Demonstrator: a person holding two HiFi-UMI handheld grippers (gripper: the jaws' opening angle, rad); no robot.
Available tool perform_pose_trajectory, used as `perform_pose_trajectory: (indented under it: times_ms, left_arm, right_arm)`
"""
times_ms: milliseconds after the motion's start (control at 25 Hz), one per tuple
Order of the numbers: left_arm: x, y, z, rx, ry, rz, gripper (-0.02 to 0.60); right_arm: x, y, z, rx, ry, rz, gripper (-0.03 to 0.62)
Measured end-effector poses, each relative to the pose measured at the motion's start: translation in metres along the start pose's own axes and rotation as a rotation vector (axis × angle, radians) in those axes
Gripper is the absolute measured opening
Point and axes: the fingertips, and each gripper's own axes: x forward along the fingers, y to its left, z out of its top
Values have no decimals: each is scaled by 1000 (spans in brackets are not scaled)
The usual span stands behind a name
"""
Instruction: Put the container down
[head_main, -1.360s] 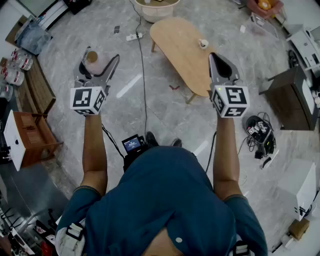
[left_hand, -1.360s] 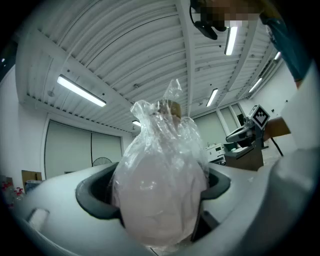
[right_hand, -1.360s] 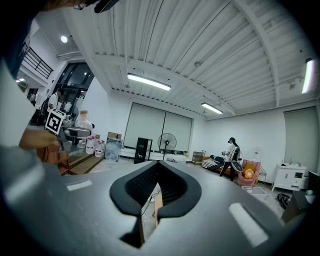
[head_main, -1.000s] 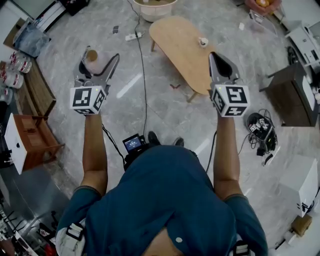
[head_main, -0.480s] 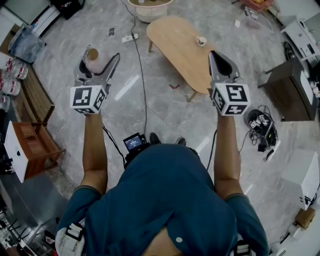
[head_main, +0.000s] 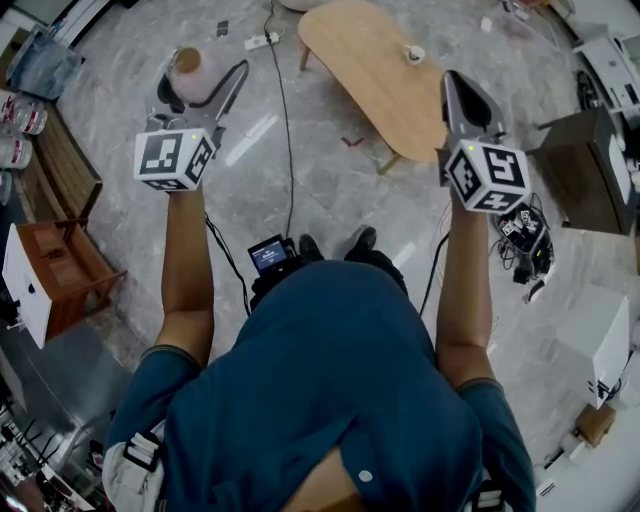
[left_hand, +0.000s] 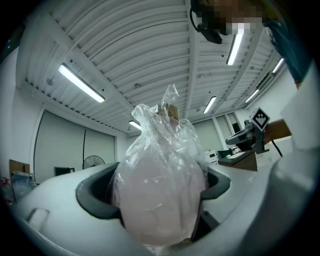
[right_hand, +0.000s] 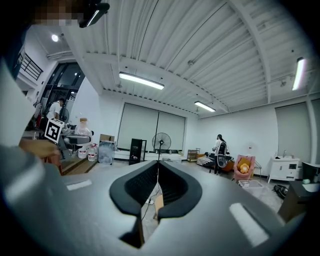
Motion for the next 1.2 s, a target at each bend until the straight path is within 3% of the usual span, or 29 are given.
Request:
perform_pose_trajectory:
  times_ms: [240, 640, 1200]
  left_arm:
    - [14, -2, -12, -9, 17, 11, 426]
    - [43, -3, -17, 16, 51, 83, 426]
    - [125, -28, -30, 20, 99, 199, 425]
  right_arm:
    - [18, -13, -5, 7, 4, 14, 14]
    - [68, -46, -10, 26, -22, 107, 14]
    - [139, -139, -27, 61, -41, 221, 14]
